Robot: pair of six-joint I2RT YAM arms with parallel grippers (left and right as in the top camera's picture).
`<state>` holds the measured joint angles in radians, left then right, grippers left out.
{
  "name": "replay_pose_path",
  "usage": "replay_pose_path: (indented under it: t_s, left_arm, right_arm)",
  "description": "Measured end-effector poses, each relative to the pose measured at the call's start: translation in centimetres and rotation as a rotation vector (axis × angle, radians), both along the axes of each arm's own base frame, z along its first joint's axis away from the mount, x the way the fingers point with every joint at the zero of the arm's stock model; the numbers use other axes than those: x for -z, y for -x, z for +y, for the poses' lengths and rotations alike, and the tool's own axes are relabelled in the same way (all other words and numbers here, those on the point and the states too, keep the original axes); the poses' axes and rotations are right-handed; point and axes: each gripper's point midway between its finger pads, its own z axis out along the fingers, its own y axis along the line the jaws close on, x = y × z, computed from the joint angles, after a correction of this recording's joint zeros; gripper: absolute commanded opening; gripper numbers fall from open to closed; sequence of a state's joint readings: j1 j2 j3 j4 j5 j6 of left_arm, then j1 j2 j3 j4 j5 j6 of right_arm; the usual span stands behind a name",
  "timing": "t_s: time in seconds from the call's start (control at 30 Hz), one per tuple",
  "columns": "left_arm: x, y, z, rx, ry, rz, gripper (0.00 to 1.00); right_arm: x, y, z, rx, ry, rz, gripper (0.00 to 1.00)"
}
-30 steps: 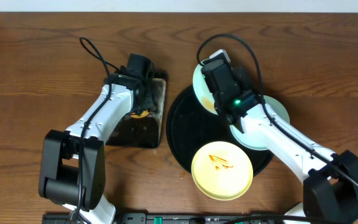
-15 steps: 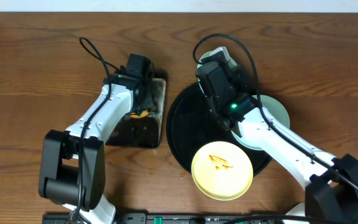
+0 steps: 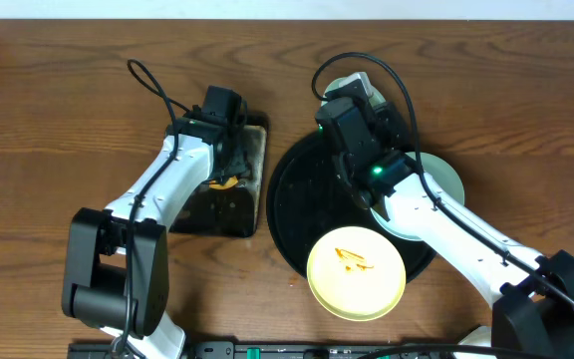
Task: Clean dirty plates on tray and stack at the side
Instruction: 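Lift the left mint plate with right gripper and set it right of tray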
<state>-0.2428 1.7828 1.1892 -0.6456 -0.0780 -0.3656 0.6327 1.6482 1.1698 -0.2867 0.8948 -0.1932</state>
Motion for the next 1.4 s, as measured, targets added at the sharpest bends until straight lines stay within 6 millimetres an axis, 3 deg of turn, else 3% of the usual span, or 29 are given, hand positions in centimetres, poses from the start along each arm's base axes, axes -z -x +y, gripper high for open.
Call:
replay_pose_path:
  t_s: [0.57, 0.8, 0.97, 1.13, 1.27, 1.4]
  left_arm:
    - [0.0, 0.0, 0.0, 0.0, 0.0, 0.0, 0.08]
    - [0.0, 0.0, 0.0, 0.0, 0.0, 0.0, 0.08]
    - [0.0, 0.0, 0.0, 0.0, 0.0, 0.0, 0.08]
    - [0.0, 0.0, 0.0, 0.0, 0.0, 0.0, 0.08]
    - [0.0, 0.0, 0.0, 0.0, 0.0, 0.0, 0.08]
    - [0.0, 0.0, 0.0, 0.0, 0.0, 0.0, 0.08]
  right_arm:
    - [0.0, 0.0, 0.0, 0.0, 0.0, 0.002, 0.01]
    - [2.2, 0.9, -1.1, 0.055, -0.11, 0.074, 0.01]
    - [4.5, 0.3, -3.9, 0.154, -0.325, 0.141, 0.01]
    - [5.7, -0.8, -8.1, 0.284, -0.526, 0.152, 0.01]
    - [6.4, -1.4, -11.9, 0.396, -0.683, 0.146, 0.01]
    - [6.9, -1.4, -17.2, 0.536, -0.85, 0.117, 0.01]
